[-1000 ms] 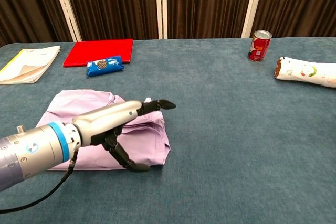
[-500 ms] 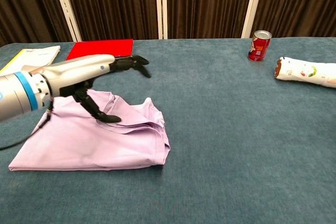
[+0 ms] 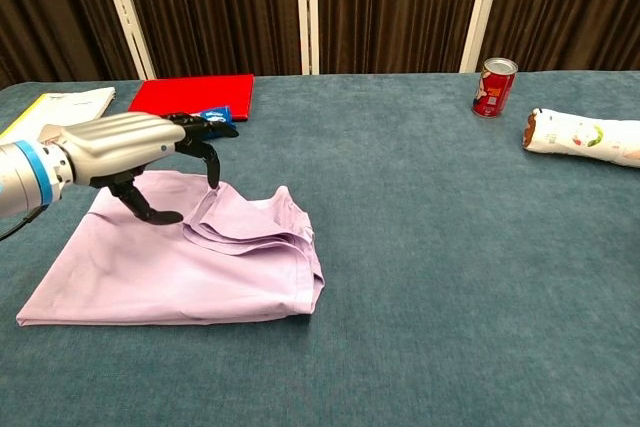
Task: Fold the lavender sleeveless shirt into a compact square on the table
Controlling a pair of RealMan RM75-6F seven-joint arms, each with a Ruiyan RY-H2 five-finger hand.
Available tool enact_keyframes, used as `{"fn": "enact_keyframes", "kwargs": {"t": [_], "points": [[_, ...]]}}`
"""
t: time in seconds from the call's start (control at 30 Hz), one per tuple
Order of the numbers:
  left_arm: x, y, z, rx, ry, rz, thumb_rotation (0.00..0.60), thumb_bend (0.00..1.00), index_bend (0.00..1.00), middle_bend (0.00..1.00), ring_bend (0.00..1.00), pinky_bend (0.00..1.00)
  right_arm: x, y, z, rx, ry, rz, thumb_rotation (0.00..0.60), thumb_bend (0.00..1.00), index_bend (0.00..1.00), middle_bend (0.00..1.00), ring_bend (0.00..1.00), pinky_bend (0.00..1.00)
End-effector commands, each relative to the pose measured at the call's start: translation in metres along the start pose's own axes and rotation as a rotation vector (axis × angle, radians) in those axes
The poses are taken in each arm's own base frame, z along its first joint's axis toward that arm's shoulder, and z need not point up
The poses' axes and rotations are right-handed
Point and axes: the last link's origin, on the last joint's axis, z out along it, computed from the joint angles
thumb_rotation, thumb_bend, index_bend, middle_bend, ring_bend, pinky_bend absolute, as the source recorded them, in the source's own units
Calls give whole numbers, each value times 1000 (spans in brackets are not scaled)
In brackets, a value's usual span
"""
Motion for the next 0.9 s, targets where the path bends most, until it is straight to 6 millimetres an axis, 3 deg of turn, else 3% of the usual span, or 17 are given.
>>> {"fn": "enact_keyframes", "kwargs": {"t": [0.03,0.43,0.9], "points": [[-7,2,1,-24,-1,10,600,307,384,0,0,0,1,1,0,-5,4,1,600,9,263,152,0,0],[-20,-5,-1,-29,-25,43,600,307,393,0,0,0,2,3,1,-9,9,6,600,9,268,158,0,0],[-21,-6,2,-31,-11,69,600,339,391,0,0,0,2,4,2,-12,9,8,600,9,270,161,0,0]]}}
